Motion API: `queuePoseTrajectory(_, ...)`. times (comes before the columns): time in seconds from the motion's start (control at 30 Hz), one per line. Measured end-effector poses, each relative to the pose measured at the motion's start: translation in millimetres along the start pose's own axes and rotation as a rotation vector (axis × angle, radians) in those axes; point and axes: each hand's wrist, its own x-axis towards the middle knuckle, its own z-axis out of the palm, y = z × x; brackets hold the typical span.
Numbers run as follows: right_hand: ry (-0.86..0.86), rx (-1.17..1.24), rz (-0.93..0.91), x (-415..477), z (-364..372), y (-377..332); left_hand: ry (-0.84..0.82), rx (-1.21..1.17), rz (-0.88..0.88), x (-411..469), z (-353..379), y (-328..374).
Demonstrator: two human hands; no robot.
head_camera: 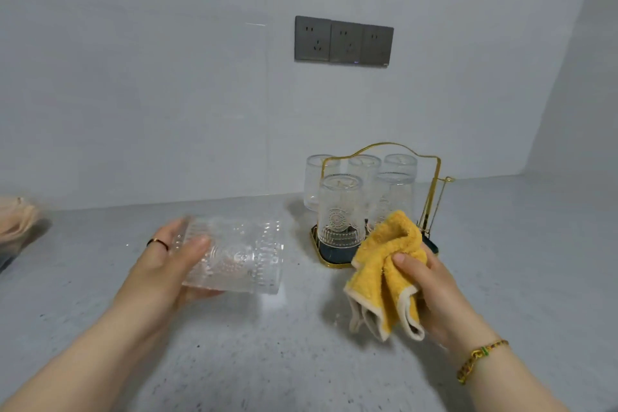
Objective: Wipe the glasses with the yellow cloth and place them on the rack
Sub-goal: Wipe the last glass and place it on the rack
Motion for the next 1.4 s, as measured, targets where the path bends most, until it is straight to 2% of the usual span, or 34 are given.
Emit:
queuePoseTrajectory(0.13, 0.071, 0.031, 0.010, -1.8, -35.4, 4.8, -0.037, 0.145, 0.100, 28.2, 64.4, 19.5)
queuePoseTrajectory(0.3, 0.128, 0.152, 0.000, 0.4, -58.7, 11.0, -0.140, 0.206, 0.182, 59.1, 153.7, 43.9)
queuePoseTrajectory(0.47, 0.097, 0.126, -0.023, 4.3, -65.6, 11.5, -0.198, 0.383, 0.260, 85.8, 238.5, 53.5)
queuePoseTrajectory(0.6, 0.093, 0.056, -0.017, 3.9, -69.1, 13.7, -0.280, 0.530, 0.272, 95.2, 279.3, 42.0)
queuePoseTrajectory(0.93, 0.035, 0.053, 0.032, 7.4, -76.1, 16.2, -0.441, 0.964, 0.278, 118.2, 319.7, 7.2)
queuePoseTrajectory(1.1, -0.007, 0.050, 0.040, 7.0, -74.0, 15.9, -0.569, 1.223, 0.347, 122.5, 324.7, -1.2)
queuePoseTrajectory(1.4, -0.024, 0.030, 0.031, 9.3, -73.7, 17.3, -0.727, 1.331, 0.322, 127.1, 329.9, -19.8)
